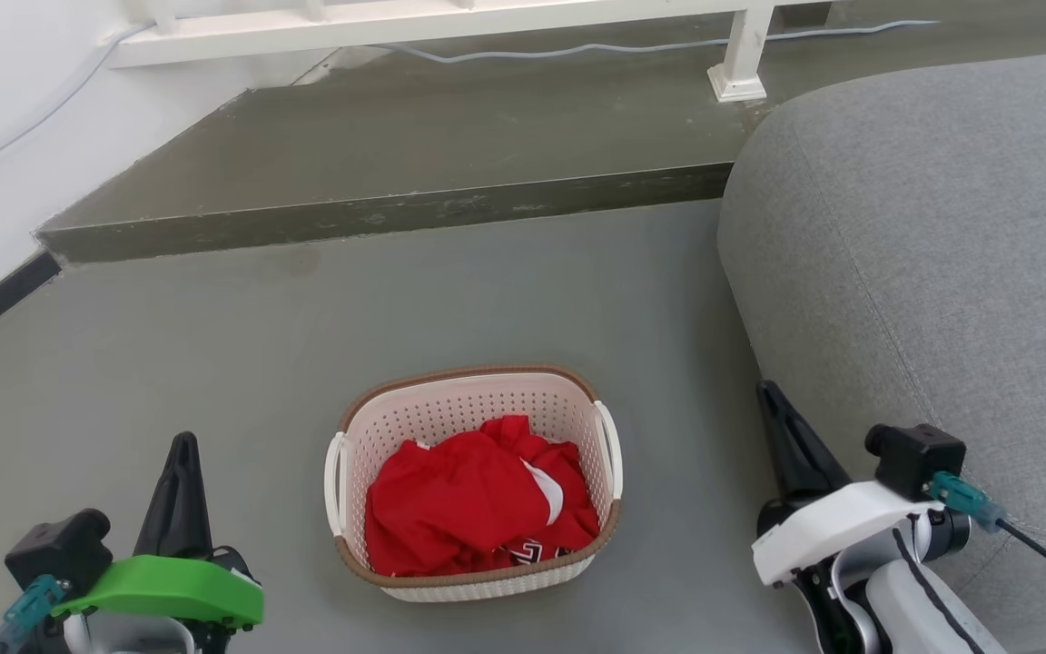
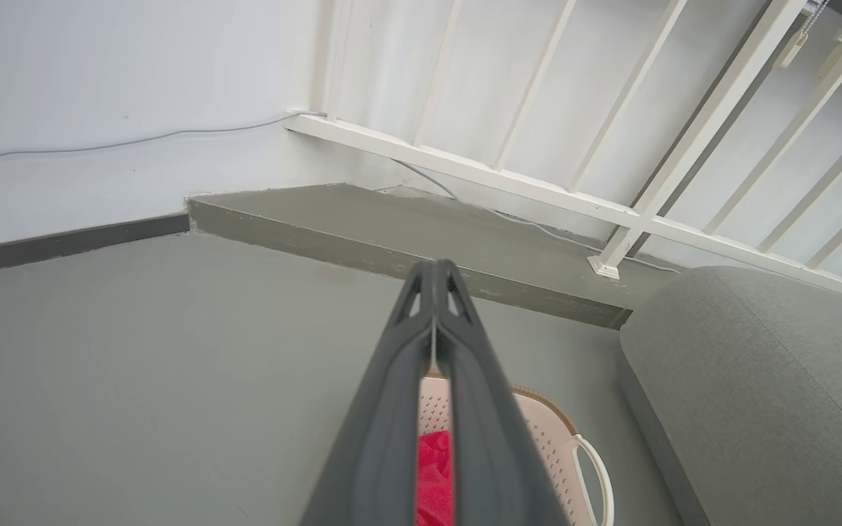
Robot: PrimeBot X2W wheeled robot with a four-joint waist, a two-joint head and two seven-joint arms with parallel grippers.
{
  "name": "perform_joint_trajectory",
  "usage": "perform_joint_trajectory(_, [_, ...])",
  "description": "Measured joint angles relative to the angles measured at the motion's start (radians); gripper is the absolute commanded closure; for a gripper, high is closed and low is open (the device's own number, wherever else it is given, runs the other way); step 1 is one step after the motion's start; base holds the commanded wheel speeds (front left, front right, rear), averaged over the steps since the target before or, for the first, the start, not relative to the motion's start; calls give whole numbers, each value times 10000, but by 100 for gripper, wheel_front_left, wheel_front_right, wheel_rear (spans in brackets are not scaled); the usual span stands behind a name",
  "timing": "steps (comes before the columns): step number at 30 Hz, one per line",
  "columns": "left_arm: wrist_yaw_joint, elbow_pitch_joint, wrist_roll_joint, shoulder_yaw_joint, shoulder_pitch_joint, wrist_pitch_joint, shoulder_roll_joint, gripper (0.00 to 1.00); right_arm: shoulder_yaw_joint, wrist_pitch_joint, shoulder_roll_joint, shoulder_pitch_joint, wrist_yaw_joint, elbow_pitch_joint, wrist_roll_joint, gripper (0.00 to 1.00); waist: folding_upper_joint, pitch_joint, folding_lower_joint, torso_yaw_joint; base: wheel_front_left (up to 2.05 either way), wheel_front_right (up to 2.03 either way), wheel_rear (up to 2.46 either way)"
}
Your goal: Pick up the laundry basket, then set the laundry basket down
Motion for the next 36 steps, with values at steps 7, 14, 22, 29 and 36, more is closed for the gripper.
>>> perform_joint_trajectory(7, [0,142,-1091,56,-4,282,0,100,-303,192,27,8,92,-65,1112,100,0,-44,0,14,0,0,0])
perform_joint_trajectory(14, [0,199,-1845,127,-12,550,0,100,-644,435,58,10,171,-100,1964,100,0,-86,0,33,0,0,0])
perform_joint_trajectory(22, [0,253,-2815,238,-36,876,0,100,-1007,717,65,11,213,-107,2993,100,0,-134,0,52,0,0,0])
perform_joint_trajectory(29, [-31,313,-3597,314,-55,1122,0,100,-1315,972,63,12,322,-107,3854,100,0,-175,0,67,0,0,0])
perform_joint_trajectory(36, [-33,378,-4403,364,-101,1400,0,100,-1615,1168,61,12,433,-105,4773,100,0,-216,0,80,0,0,0])
